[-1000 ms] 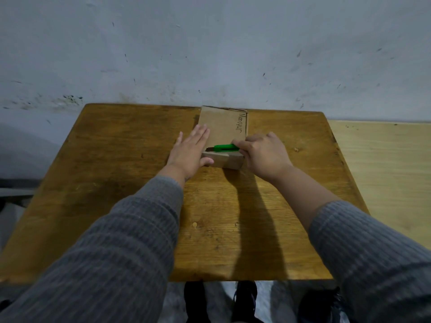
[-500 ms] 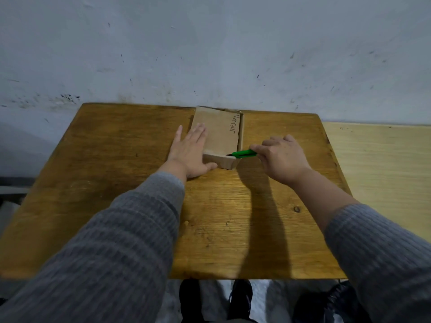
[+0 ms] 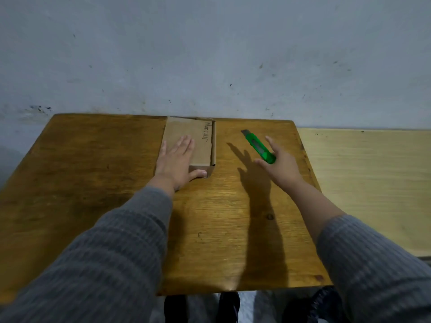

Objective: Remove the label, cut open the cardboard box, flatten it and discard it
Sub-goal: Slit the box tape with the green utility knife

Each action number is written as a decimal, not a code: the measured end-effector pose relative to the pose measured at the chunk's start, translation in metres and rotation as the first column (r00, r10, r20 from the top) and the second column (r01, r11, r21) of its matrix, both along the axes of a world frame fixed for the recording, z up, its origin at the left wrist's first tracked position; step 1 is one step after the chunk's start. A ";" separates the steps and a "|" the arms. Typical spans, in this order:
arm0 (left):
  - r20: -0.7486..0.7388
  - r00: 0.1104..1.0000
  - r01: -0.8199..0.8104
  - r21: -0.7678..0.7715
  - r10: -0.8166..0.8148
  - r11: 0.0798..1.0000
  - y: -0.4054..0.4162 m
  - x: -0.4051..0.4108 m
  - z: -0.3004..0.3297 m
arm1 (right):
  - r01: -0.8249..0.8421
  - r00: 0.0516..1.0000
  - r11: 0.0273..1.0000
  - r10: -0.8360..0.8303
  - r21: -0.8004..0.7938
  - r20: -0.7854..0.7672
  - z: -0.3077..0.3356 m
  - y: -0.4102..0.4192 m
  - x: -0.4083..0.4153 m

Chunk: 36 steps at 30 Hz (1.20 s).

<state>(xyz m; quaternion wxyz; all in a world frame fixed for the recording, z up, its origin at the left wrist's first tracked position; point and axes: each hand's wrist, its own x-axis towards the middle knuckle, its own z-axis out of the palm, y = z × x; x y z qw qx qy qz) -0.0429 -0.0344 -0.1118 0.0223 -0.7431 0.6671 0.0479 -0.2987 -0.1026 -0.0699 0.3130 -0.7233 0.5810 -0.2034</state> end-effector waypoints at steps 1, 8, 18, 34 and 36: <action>-0.003 1.000 -0.010 -0.005 0.010 1.000 0.000 -0.001 -0.001 | 0.034 0.999 0.999 -0.035 0.032 0.031 0.000 -0.002 0.000; 0.029 0.999 -0.037 -0.014 0.038 0.999 -0.001 -0.003 -0.005 | 0.104 0.992 0.994 -0.102 -0.025 0.071 -0.012 -0.021 -0.002; 0.009 0.999 -0.048 -0.062 0.048 0.997 -0.002 -0.001 -0.009 | 0.233 0.970 0.966 -0.239 -0.111 -0.038 -0.054 -0.041 0.007; -0.047 0.998 -0.034 0.014 0.034 0.999 -0.001 0.001 0.000 | 0.098 0.973 0.973 -0.137 -0.211 -0.183 -0.055 -0.022 0.075; -0.135 0.988 -0.072 -0.011 0.070 0.997 -0.003 -0.002 0.007 | 0.013 0.987 0.984 -0.041 -0.176 -0.156 -0.047 -0.017 0.100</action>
